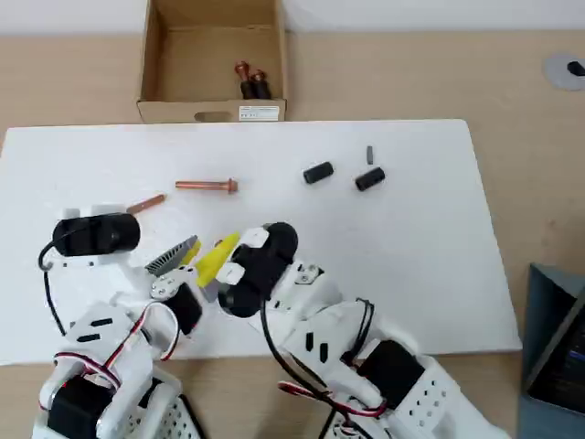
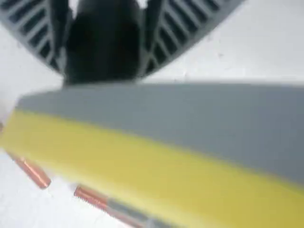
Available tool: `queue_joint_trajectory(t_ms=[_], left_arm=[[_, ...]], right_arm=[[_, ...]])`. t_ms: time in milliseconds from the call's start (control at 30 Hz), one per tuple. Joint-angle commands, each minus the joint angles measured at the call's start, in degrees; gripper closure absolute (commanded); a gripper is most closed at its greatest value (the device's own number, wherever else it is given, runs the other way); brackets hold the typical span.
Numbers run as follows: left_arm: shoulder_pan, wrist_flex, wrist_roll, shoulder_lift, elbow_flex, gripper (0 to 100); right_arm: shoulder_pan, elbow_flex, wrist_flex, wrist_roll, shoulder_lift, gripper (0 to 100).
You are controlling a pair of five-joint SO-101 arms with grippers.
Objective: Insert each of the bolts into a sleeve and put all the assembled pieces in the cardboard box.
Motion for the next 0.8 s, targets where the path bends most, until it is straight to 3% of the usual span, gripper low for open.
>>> queue_joint_trajectory(t_ms=[0, 167, 333, 600, 767], left_arm=[[-0.53, 0.09, -0.44, -0.04, -3.43, 78], [-0.62, 0.09, -2.46, -0.04, -7.21, 81], [-5.63, -0.26, -10.46, -0.04, -6.95, 100], [-22.68, 0.09, -22.86, -0.13, -1.58, 100], [-29.19, 0.09, -23.65, -0.13, 6.68, 100]], right_arm=[[-0.40, -3.30, -1.76, 0.44, -0.57, 98.9], [-0.31, -3.30, -1.58, 0.44, -0.57, 98.9], [0.04, -3.65, -1.32, 0.44, -0.57, 98.9], [6.29, -3.74, -1.32, 0.09, -0.57, 98.9], [11.74, -5.67, 0.88, 0.00, -0.04, 98.9]])
